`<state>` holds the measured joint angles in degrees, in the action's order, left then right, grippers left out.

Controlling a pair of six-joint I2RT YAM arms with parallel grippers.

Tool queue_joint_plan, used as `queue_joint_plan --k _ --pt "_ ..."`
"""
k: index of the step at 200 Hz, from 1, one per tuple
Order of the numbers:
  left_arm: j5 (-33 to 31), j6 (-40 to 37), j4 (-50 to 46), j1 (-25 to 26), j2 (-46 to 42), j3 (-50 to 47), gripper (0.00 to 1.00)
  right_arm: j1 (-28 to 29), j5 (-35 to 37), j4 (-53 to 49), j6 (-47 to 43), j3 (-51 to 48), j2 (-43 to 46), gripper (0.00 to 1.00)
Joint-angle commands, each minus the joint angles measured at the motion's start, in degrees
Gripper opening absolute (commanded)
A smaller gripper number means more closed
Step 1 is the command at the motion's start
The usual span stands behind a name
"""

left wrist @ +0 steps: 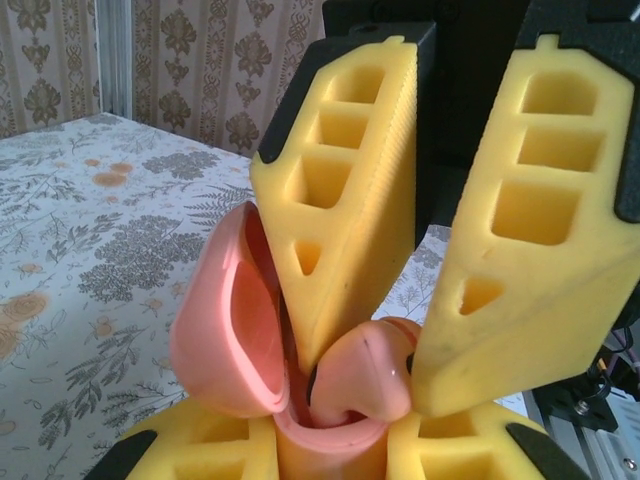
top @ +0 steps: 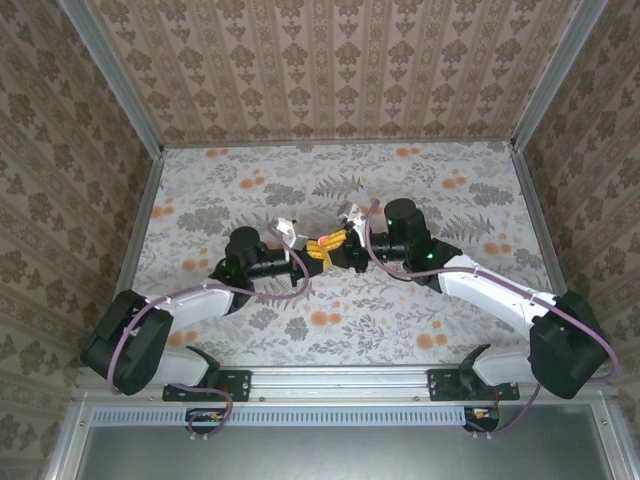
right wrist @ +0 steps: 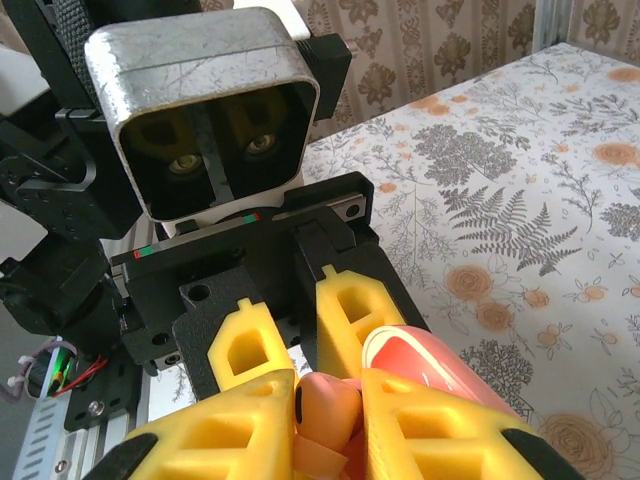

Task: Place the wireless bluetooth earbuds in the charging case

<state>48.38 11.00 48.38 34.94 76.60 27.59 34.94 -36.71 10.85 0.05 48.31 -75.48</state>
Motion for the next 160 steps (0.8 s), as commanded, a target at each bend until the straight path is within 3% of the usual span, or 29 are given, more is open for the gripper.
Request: queue_joint_plan --k 1,73,160 --pt "3.8 -3.86 3.44 0.57 -2.94 3.03 0.16 -1.06 0.56 -7.88 -2.42 0.76 -2.29 0.22" --pt "3.43 -8.38 -2.32 0.5 -2.77 4.41 0.16 -2.8 0.99 -8.11 -2.92 2.75 -3.72 0.26" --pt "-2.25 -10.59 -2.41 0.21 -0.72 3.54 0.16 -3.76 -0.14 -5.89 0.69 4.07 -3.37 0.46"
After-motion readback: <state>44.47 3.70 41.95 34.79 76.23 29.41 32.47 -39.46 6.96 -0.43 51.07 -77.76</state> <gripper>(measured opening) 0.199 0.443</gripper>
